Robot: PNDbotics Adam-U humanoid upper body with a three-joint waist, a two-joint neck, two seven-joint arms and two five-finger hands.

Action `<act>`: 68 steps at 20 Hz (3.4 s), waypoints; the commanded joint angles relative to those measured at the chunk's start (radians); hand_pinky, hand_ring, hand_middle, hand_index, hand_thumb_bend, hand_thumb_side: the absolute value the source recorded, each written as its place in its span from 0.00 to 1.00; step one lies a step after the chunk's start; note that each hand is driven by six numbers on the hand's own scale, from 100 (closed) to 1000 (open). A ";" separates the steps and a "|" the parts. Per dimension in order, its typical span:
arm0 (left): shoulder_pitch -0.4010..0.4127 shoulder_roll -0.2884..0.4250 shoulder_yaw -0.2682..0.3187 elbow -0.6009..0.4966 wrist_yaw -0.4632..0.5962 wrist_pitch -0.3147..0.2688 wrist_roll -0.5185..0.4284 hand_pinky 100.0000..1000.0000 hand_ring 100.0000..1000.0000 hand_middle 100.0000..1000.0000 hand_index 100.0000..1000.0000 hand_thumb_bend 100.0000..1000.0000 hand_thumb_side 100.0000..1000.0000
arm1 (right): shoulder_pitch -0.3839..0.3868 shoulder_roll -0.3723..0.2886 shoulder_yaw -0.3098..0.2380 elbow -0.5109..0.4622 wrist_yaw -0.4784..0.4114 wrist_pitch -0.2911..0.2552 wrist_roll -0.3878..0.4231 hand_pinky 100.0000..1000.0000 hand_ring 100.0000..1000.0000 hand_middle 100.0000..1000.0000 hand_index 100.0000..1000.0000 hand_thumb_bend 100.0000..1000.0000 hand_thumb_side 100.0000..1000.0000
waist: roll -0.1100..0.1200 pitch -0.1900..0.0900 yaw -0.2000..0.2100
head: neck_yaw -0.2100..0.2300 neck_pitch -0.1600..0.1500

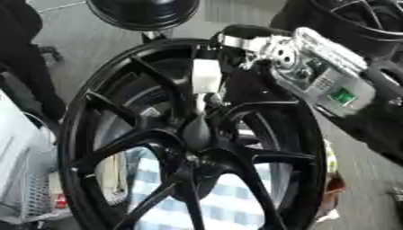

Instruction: Pull the pin out of the wheel hub.

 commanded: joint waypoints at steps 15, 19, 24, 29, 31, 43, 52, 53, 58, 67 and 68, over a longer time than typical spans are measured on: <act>-0.003 0.013 0.003 -0.017 -0.004 0.007 0.001 0.84 0.72 0.64 0.82 0.00 0.71 | -0.036 -0.037 -0.033 -0.049 -0.044 0.192 0.064 0.75 0.69 0.41 0.53 0.31 0.00 | 0.017 -0.032 -0.007 | 0.002 -0.013; -0.001 0.012 0.004 -0.017 -0.001 0.008 0.001 0.84 0.72 0.64 0.82 0.00 0.71 | -0.043 -0.049 -0.045 -0.046 -0.049 0.192 0.048 0.75 0.68 0.40 0.51 0.27 0.00 | 0.021 -0.040 -0.009 | 0.001 -0.013; 0.002 0.012 0.006 -0.017 0.004 0.010 0.001 0.84 0.72 0.64 0.82 0.00 0.71 | -0.055 -0.078 -0.075 -0.054 -0.060 0.192 0.010 0.74 0.67 0.40 0.51 0.23 0.00 | 0.025 -0.050 -0.015 | 0.000 -0.015; 0.004 0.011 0.007 -0.017 0.010 0.011 0.001 0.84 0.72 0.64 0.82 0.00 0.71 | -0.046 -0.127 -0.139 -0.057 -0.093 0.192 -0.051 0.74 0.67 0.40 0.52 0.19 0.00 | 0.029 -0.057 -0.021 | -0.002 -0.018; 0.004 0.011 0.008 -0.017 0.012 0.011 0.000 0.84 0.72 0.64 0.82 0.00 0.71 | -0.034 -0.149 -0.177 -0.046 -0.114 0.192 -0.090 0.74 0.67 0.40 0.52 0.17 0.00 | 0.030 -0.059 -0.023 | -0.002 -0.018; 0.009 0.013 0.018 -0.017 0.008 0.001 0.008 0.84 0.71 0.64 0.82 0.00 0.70 | 0.093 -0.339 -0.511 0.156 -0.245 0.192 -0.475 0.74 0.67 0.42 0.53 0.05 0.00 | 0.040 -0.054 -0.035 | 0.014 -0.022; 0.011 0.008 0.021 -0.017 -0.006 -0.005 0.016 0.84 0.71 0.64 0.82 0.00 0.70 | 0.194 -0.478 -0.710 0.501 -0.298 0.192 -0.735 0.74 0.67 0.43 0.55 0.04 0.00 | 0.047 -0.042 -0.039 | 0.029 -0.023; 0.011 0.007 0.021 -0.017 -0.007 -0.005 0.016 0.84 0.71 0.64 0.82 0.00 0.70 | 0.193 -0.481 -0.726 0.535 -0.296 0.192 -0.763 0.75 0.68 0.44 0.55 0.05 0.00 | 0.047 -0.040 -0.038 | 0.030 -0.023; 0.008 0.006 0.021 -0.017 -0.010 -0.008 0.017 0.84 0.71 0.64 0.82 0.00 0.70 | 0.155 -0.469 -0.781 0.702 -0.240 0.173 -0.868 0.78 0.75 0.58 0.68 0.12 0.00 | 0.051 -0.037 -0.035 | 0.034 -0.024; 0.008 0.006 0.021 -0.017 -0.011 -0.011 0.018 0.84 0.71 0.64 0.82 0.00 0.70 | 0.096 -0.436 -0.829 0.861 -0.068 0.118 -0.834 0.80 0.84 0.86 0.90 0.33 0.25 | 0.056 -0.036 -0.035 | 0.040 -0.021; 0.008 0.006 0.021 -0.017 -0.010 -0.011 0.018 0.84 0.71 0.64 0.82 0.00 0.70 | 0.095 -0.436 -0.833 0.859 -0.062 0.119 -0.833 0.80 0.84 0.86 0.90 0.33 0.25 | 0.056 -0.037 -0.036 | 0.040 -0.021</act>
